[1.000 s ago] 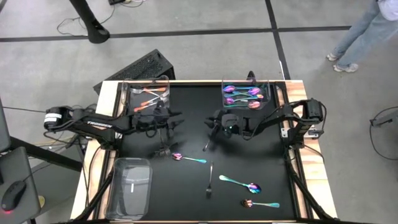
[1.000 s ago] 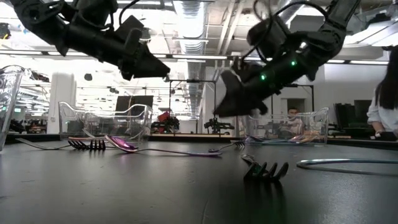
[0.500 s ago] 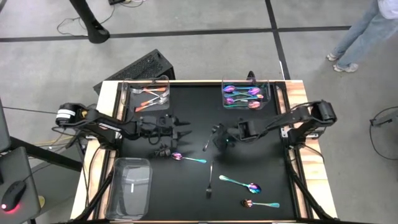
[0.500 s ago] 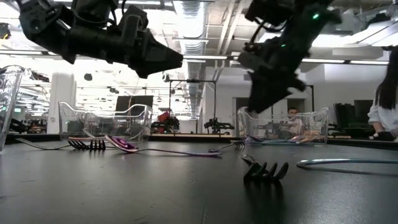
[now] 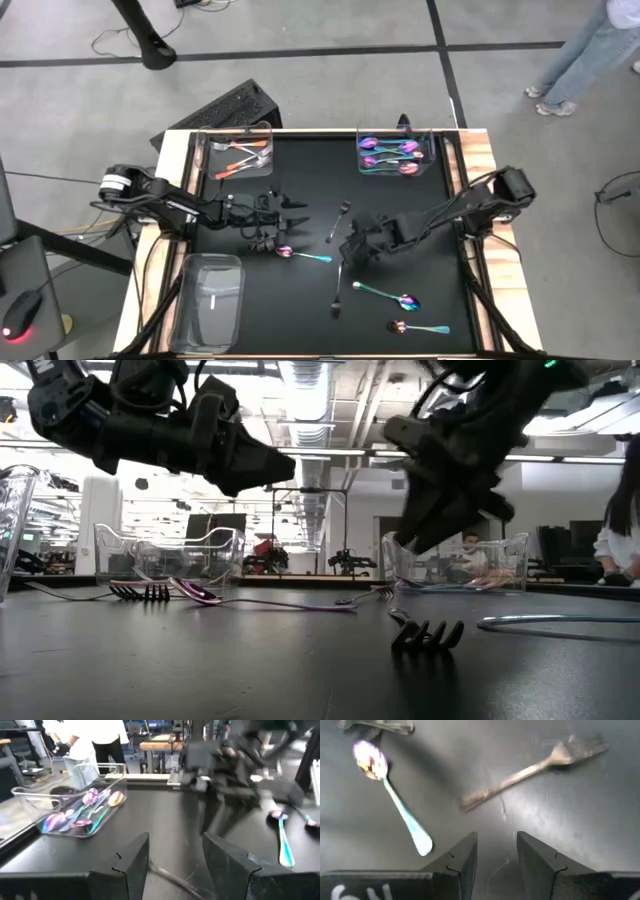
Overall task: Sort silverware by color (type)
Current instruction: Put the black fork into bottom transparent bin
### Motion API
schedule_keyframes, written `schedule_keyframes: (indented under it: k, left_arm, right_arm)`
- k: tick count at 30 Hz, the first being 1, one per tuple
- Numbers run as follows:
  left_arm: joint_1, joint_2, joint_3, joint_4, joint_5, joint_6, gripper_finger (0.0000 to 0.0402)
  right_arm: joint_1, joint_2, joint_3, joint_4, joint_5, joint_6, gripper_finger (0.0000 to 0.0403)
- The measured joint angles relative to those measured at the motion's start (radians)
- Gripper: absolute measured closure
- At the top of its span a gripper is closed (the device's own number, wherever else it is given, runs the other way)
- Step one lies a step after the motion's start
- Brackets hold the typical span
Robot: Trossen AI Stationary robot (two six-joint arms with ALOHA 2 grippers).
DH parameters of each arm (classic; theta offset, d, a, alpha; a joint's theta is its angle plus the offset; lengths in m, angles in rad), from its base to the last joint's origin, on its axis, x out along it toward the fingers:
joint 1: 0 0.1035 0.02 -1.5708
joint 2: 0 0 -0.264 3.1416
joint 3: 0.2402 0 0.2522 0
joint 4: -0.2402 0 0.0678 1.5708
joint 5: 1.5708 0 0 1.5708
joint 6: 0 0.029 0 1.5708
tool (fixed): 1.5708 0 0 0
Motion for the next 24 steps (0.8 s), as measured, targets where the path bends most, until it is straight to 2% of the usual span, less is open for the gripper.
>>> schedule_keyframes:
  k: [2,4,11,16,20,24]
  left_arm:
    - [-0.002,0.011,0.008,0.021,0.017,-0.033,0.0228]
    - [-0.009,-0.006,0.006,0.023,0.045,-0.041,0.0228]
    - [-0.012,-0.114,0.013,0.028,0.021,0.009,0.0228]
    - [-0.010,-0.117,0.036,0.079,0.023,0.069,0.0228]
    - [0.000,-0.062,0.085,0.088,0.027,0.164,0.0228]
    - [0.033,0.014,0.166,0.078,0.158,0.153,0.0228]
  right_arm:
    - [0.021,0.023,0.000,0.039,0.032,-0.005,0.0244]
    - [0.031,0.030,0.008,0.065,0.020,-0.005,0.0244]
    - [0.028,0.012,0.005,-0.008,0.028,-0.027,0.0244]
    - [0.006,0.015,0.006,-0.052,0.033,-0.031,0.0244]
    - [0.008,0.015,0.007,-0.101,-0.023,-0.004,0.0244]
    - [0.049,0.015,0.007,-0.134,-0.138,0.036,0.0244]
